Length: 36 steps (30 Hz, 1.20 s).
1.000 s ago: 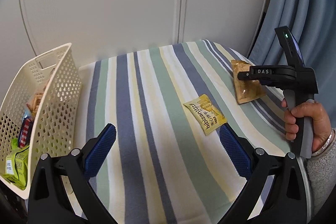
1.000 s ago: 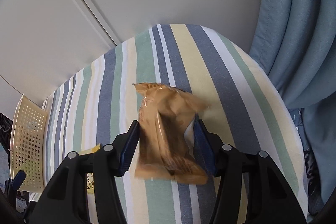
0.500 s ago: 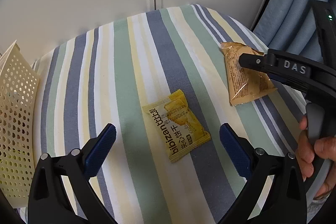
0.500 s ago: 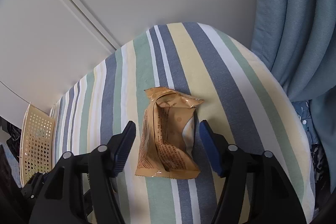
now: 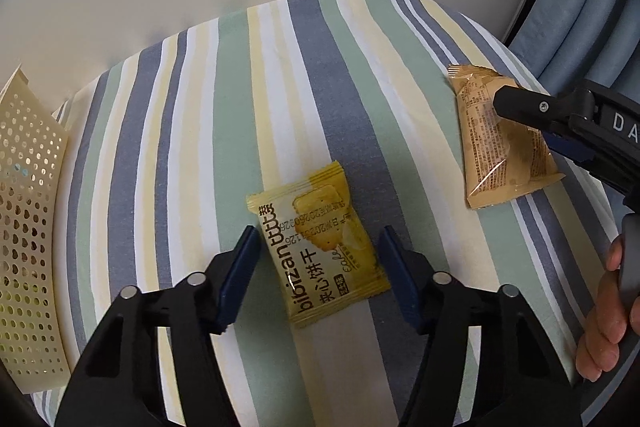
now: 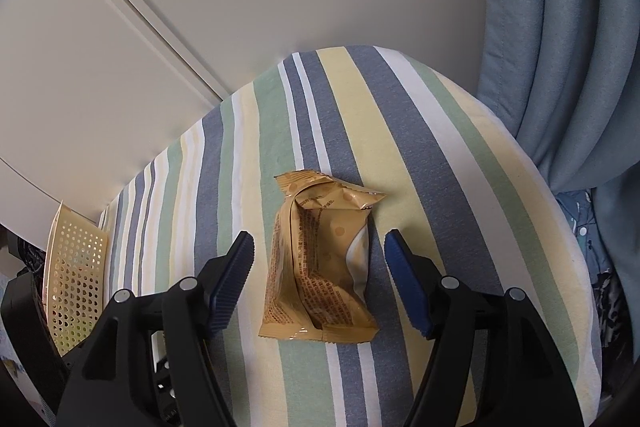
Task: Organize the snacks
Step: 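Grasp the yellow bibizan biscuit pack with the left tool while the right tool holds the tan bag, then carry the yellow pack with the left tool into the basket and release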
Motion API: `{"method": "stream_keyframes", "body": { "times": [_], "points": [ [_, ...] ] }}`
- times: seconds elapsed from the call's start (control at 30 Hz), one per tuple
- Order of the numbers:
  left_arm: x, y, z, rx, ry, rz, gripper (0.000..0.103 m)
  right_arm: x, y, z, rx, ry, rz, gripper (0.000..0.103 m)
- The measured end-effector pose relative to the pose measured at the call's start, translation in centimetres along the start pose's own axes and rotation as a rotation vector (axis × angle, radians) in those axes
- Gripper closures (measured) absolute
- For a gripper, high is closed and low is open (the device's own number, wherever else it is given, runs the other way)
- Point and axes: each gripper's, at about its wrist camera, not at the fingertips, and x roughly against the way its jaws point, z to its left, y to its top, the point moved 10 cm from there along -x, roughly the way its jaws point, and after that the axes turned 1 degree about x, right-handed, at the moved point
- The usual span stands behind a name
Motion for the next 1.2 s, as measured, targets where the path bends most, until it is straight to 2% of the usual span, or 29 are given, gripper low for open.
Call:
{"method": "stream_keyframes", "body": {
  "times": [0.17,0.57,0.7,0.97,1.03,1.2],
  "points": [
    [0.7,0.0,1.0,0.034,-0.038,-0.011,0.052,-0.1,-0.1,0.2,0.006,0.007,0.006,0.035],
    [4.8,0.2,4.1,0.078,-0.044,-0.108,0.052,-0.3,-0.2,0.4,0.017,0.015,0.014,0.033],
    [6.8,0.4,5.0,0.094,-0.054,-0.156,0.052,-0.5,-0.1,0.2,0.013,0.015,0.017,0.028],
    [10.4,-0.1,6.5,0.124,-0.08,-0.219,0.052,-2.2,0.2,0.5,0.049,0.001,0.069,0.025],
    [10.8,0.1,6.5,0.126,-0.082,-0.232,0.052,-2.4,0.2,0.6,0.065,0.0,0.075,0.022],
    [12.2,0.2,6.9,0.134,-0.092,-0.258,0.052,-2.9,0.0,1.1,0.13,-0.04,0.093,0.022]
  ]
}}
